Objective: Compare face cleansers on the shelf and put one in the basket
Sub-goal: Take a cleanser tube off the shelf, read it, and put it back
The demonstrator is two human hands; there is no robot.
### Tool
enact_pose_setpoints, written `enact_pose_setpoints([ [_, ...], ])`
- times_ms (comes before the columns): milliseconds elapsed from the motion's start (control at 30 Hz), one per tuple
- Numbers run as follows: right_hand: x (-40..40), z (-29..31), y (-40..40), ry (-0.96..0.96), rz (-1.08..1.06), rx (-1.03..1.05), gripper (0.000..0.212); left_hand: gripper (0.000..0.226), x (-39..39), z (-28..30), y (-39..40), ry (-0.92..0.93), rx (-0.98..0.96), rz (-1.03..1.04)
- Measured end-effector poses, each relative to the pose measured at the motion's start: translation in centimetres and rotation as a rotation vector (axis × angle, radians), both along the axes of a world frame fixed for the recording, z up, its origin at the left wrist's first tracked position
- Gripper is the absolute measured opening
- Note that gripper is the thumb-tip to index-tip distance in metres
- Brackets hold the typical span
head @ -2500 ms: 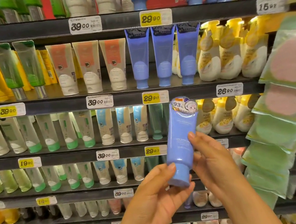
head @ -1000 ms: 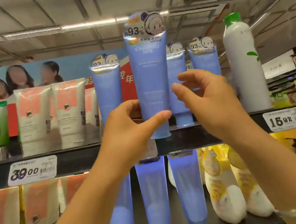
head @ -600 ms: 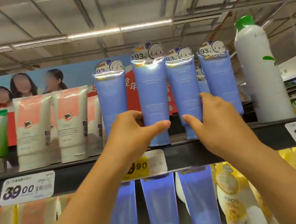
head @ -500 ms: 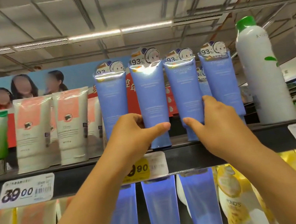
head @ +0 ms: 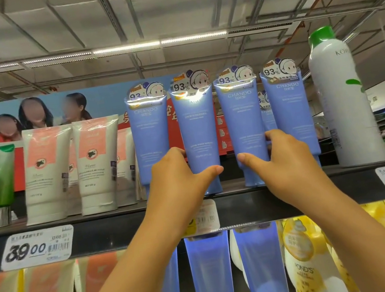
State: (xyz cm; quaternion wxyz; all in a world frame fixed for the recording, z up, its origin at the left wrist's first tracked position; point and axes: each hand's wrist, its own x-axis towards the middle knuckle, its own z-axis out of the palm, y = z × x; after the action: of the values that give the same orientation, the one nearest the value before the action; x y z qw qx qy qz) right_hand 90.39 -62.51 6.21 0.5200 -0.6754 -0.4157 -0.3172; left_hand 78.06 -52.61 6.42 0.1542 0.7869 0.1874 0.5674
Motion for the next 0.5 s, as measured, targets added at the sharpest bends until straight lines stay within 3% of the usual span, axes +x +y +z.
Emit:
enact_pose_setpoints([
  [333, -1.8, -0.1, -1.7, -0.059, 0.227, 0.256, 0.042, 0.050, -0.9, -0.3, -1.0, -0.046, 0.046, 0.048],
  [500, -3.8, -1.4, -3.7, -0.026, 0.391, 0.273, 0.038, 0.046, -2.8, -2.2, -3.7, -0.166, -0.031, -0.155],
])
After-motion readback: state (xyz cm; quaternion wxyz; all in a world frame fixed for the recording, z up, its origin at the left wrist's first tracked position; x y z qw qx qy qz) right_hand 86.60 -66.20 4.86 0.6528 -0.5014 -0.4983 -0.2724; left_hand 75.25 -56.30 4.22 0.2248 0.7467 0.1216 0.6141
